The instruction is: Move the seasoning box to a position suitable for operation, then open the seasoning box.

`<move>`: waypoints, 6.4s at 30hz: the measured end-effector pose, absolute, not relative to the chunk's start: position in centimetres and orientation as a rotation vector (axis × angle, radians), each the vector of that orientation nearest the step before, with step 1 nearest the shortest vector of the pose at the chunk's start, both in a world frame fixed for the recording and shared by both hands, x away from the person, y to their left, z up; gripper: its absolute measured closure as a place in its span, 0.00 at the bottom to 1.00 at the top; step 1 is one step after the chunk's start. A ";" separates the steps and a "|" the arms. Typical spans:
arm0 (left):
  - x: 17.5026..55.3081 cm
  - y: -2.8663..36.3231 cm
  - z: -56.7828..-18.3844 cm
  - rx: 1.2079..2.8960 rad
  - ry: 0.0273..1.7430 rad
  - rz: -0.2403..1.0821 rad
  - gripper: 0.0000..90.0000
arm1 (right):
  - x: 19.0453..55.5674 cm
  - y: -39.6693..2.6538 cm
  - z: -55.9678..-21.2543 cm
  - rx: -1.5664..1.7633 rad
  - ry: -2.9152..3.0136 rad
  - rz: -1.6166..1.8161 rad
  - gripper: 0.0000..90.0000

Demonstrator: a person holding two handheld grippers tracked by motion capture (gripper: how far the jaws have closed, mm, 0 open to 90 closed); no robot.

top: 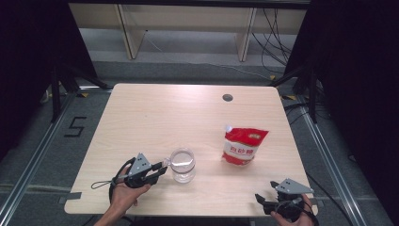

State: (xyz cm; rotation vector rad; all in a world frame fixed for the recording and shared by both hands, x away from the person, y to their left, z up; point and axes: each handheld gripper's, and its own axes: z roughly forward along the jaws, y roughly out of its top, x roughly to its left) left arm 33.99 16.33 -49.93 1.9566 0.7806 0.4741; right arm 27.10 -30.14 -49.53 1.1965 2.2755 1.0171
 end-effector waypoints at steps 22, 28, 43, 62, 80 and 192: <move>33.8 15.4 -49.8 1.981 0.647 0.445 0.83 | 27.1 -30.0 -49.5 1.203 2.286 1.024 0.27; 33.6 15.2 -49.8 1.979 0.645 0.432 0.83 | 27.2 -30.2 -49.5 1.167 2.274 1.008 0.27; 33.1 13.9 -50.1 1.973 0.593 0.367 0.83 | 27.2 -30.1 -49.6 1.176 2.285 1.022 0.28; 32.2 11.5 -50.0 2.017 0.505 0.310 0.82 | 27.3 -30.2 -49.6 1.185 2.282 1.014 0.27; 31.9 11.9 -49.7 2.035 0.535 0.316 0.83 | 27.2 -30.3 -49.6 1.176 2.291 1.027 0.27; 31.7 12.3 -45.3 1.916 0.590 0.291 0.98 | 25.8 -26.1 -46.9 0.848 2.224 1.269 0.75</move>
